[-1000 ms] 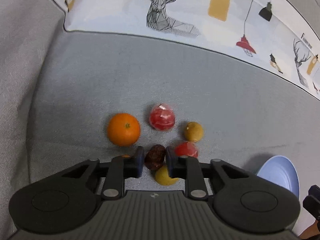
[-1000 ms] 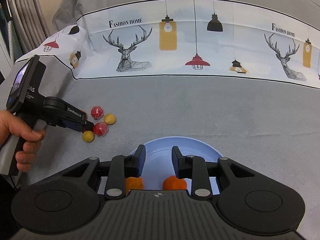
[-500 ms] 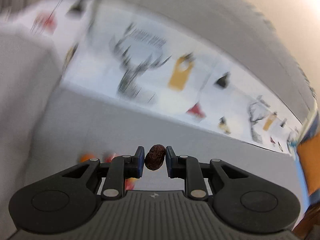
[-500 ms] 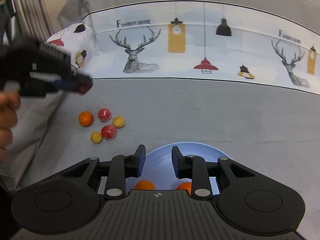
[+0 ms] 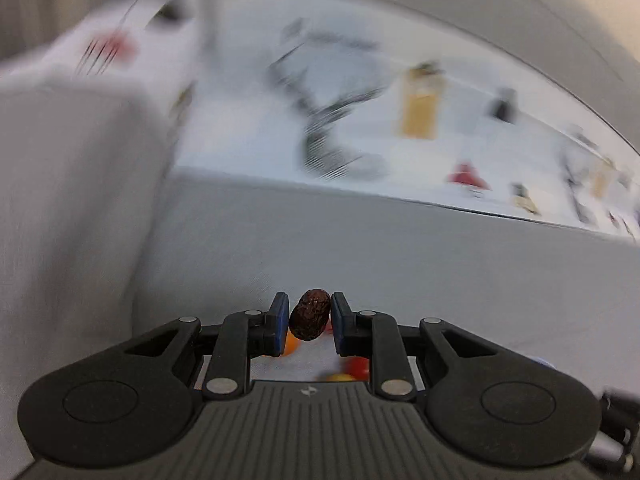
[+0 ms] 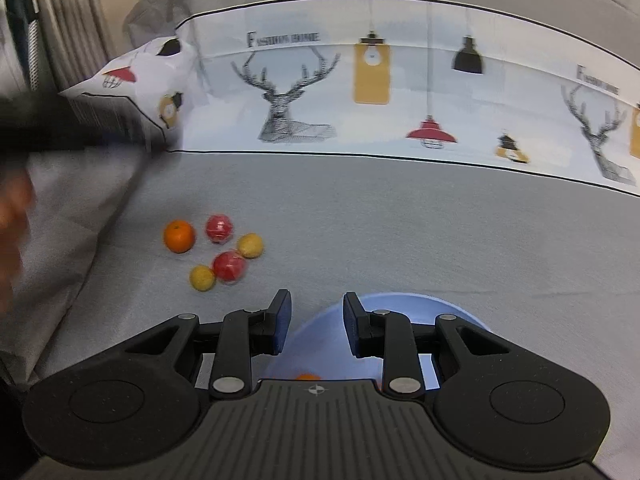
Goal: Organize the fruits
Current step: 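Lift the date with the left tool while the right tool grasps a plastic-wrapped red fruit, then carry the date and wrapped red fruit over the plate and open both tools, then move both open tools back to the remaining fruits beside the plate, then grasp an orange with the left tool while the right tool grasps a yellow fruit, then carry the orange with the left tool while the right tool carries the yellow fruit over the plate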
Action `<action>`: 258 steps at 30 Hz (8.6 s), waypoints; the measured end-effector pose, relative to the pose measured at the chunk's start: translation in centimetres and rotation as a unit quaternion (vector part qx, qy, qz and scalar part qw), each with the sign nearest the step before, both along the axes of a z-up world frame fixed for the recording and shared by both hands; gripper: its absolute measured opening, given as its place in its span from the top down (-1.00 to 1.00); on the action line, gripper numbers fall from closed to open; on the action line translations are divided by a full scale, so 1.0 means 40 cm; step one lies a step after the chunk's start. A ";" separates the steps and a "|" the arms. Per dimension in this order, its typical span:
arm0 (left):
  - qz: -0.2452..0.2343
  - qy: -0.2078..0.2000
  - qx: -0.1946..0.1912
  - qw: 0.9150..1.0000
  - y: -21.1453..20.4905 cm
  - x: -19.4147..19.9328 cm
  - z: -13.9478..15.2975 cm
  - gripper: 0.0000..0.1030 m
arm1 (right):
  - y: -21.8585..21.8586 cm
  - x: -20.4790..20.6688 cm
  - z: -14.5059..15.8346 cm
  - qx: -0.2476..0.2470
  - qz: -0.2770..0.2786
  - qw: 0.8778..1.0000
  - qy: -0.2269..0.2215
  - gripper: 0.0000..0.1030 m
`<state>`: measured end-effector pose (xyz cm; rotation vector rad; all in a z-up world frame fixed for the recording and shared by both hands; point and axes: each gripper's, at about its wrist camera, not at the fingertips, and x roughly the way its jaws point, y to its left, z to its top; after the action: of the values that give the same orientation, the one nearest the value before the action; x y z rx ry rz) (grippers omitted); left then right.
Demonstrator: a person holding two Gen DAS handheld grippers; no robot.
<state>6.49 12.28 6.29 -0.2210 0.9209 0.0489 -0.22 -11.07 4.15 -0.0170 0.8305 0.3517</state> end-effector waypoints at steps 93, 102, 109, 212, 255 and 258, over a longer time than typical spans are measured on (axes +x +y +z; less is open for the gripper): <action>-0.274 -0.018 0.063 0.959 -0.455 -0.233 -0.133 0.52 | -0.290 0.007 -0.008 -0.047 -0.063 0.997 0.025 0.33; -0.281 -0.019 0.067 0.957 -0.459 -0.231 -0.137 0.52 | -0.285 0.010 -0.012 -0.049 -0.060 0.997 0.029 0.33; -0.280 -0.020 0.064 0.958 -0.456 -0.231 -0.138 0.52 | -0.283 0.011 -0.014 -0.049 -0.060 0.997 0.031 0.33; 0.144 0.104 -0.051 0.983 0.074 0.084 -0.170 -0.04 | 0.029 0.251 -0.146 -0.062 0.025 0.994 0.089 0.23; -0.022 -0.061 0.071 0.995 -0.135 -0.185 -0.011 0.25 | -0.233 -0.056 0.092 0.016 -0.104 0.992 -0.068 0.49; -0.037 -0.070 0.068 0.995 -0.174 -0.210 -0.006 0.25 | -0.264 -0.087 0.085 0.007 -0.105 0.992 -0.066 0.49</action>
<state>-1.92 5.31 6.04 -0.0623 0.7826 0.0282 -3.71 -21.62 7.55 0.0599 0.6921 0.1570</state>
